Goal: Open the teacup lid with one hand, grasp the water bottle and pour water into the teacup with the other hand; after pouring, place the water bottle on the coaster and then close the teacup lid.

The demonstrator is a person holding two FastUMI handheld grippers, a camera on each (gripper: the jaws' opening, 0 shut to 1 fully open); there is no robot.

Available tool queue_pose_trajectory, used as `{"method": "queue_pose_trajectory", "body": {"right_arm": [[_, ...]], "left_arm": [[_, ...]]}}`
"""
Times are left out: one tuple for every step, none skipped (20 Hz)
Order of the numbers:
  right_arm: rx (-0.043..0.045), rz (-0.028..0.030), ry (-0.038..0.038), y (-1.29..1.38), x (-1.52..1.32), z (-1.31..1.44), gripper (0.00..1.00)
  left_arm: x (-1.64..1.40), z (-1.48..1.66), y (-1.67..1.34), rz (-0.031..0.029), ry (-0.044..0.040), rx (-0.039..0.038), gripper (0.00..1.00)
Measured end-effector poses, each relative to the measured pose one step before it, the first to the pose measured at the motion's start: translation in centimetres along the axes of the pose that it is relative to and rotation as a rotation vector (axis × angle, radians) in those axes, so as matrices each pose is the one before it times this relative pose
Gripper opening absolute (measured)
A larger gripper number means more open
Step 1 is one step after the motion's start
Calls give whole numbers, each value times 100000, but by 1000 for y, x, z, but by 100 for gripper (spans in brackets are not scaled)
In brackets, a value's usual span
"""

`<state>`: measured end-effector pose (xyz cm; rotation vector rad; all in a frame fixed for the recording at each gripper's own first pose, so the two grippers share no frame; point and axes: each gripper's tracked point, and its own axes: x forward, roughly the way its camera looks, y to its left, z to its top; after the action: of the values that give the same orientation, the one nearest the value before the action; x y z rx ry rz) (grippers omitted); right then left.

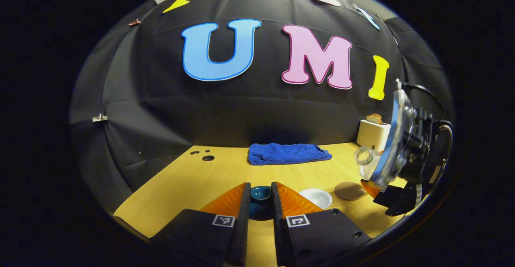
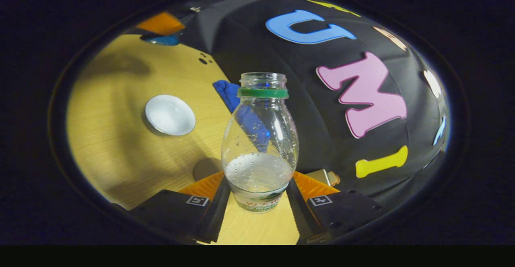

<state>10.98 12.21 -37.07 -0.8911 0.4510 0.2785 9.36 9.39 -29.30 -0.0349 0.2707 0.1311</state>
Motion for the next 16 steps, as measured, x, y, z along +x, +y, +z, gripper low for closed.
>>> {"method": "queue_pose_trajectory", "body": {"right_arm": [[-4181,171,676,132,340,-77,75],[-3640,-255,318,99,451,105,75],[-3257,50,225,293,220,127,75],[-2935,27,344,165,358,34,75],[-2550,42,438,295,380,-128,75],[-2715,85,530,142,167,-76,75],[-2922,-227,931,-9,206,-161,75],[-2414,-167,733,137,264,-55,75],[-2183,-58,1139,127,363,-180,75],[-2230,-275,874,-31,338,-137,75],[-2694,-562,979,20,213,-62,75],[-2545,-521,308,-64,241,82,75],[-2403,-75,-17,-31,400,-44,75],[-2040,-271,20,-19,-1,-54,72],[-1645,-92,19,-37,105,-58,72],[-1427,-92,486,-79,72,-35,75]], "left_arm": [[-120,-116,246,425,-21,-399,31],[-73,-40,153,263,-92,-412,31],[-107,-97,179,332,13,-221,31],[-52,-64,141,204,29,46,31],[-99,-220,127,201,-15,-19,31],[-57,-111,153,214,160,-437,31],[-46,-87,103,84,107,-813,31],[-62,-83,119,-18,63,-690,31],[-89,-239,116,274,215,-372,31],[-76,-89,181,315,241,-266,31],[-37,-142,70,280,52,-315,31],[-42,-44,127,158,191,-405,31],[-31,-138,-13,-19,85,-323,31],[22,-5,87,32,62,-197,31],[-16,-104,35,0,33,-170,31],[-28,-46,67,60,199,-135,31]]}}
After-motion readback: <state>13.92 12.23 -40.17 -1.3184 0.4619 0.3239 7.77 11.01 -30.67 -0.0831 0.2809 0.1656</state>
